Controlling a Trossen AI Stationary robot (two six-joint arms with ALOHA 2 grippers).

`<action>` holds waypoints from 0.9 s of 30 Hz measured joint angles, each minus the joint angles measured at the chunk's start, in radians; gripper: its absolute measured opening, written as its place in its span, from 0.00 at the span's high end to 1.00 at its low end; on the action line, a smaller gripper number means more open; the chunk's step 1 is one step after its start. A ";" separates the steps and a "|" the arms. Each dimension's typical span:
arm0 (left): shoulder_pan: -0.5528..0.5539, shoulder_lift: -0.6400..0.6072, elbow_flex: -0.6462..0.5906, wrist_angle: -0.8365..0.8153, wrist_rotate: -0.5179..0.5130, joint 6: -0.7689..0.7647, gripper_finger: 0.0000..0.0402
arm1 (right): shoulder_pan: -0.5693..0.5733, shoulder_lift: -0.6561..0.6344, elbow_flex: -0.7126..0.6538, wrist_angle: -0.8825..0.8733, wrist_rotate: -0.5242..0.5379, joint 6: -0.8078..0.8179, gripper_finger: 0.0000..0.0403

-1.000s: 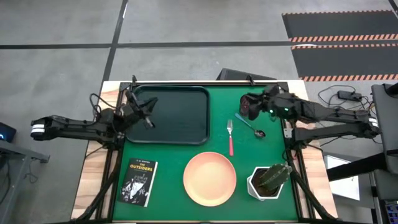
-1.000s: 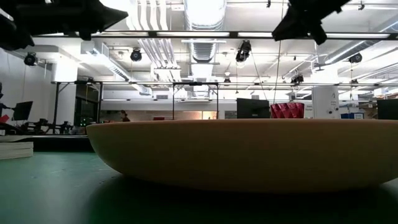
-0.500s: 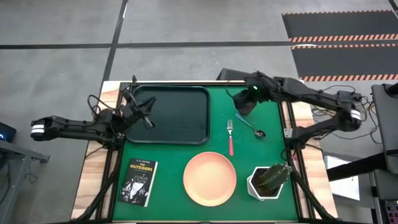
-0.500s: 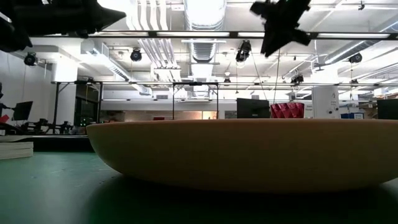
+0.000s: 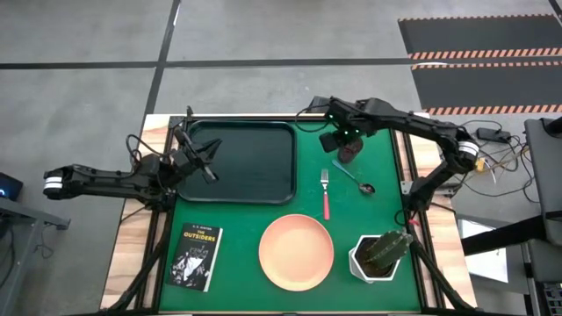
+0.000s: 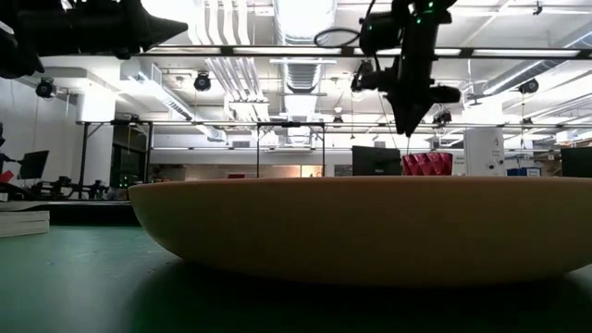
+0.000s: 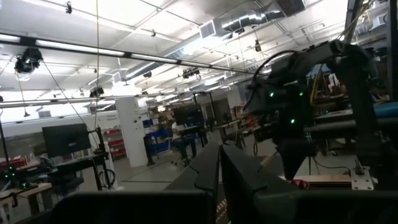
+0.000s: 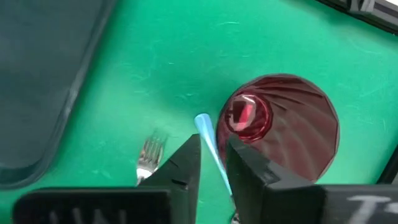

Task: Pick and place plate/cup/fork/spoon on tray
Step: Put the red glass cup on the top right of the black serving tray

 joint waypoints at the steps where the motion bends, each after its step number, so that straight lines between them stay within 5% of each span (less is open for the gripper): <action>1: 0.000 0.000 0.000 0.000 0.000 0.000 1.00 | -0.005 0.009 0.000 0.000 0.000 0.000 0.80; 9: 0.000 0.002 0.000 0.000 0.000 0.000 1.00 | -0.014 0.056 -0.001 0.003 0.000 -0.006 0.59; 15: 0.000 0.000 0.000 0.000 0.000 0.000 1.00 | -0.014 0.109 -0.004 0.012 0.016 -0.015 0.54; 21: 0.000 0.000 0.000 0.000 0.000 0.000 1.00 | -0.014 0.170 -0.004 0.013 0.019 -0.018 0.61; 27: 0.000 0.002 0.000 0.000 0.000 0.000 1.00 | -0.015 0.186 -0.004 0.008 0.019 -0.025 0.84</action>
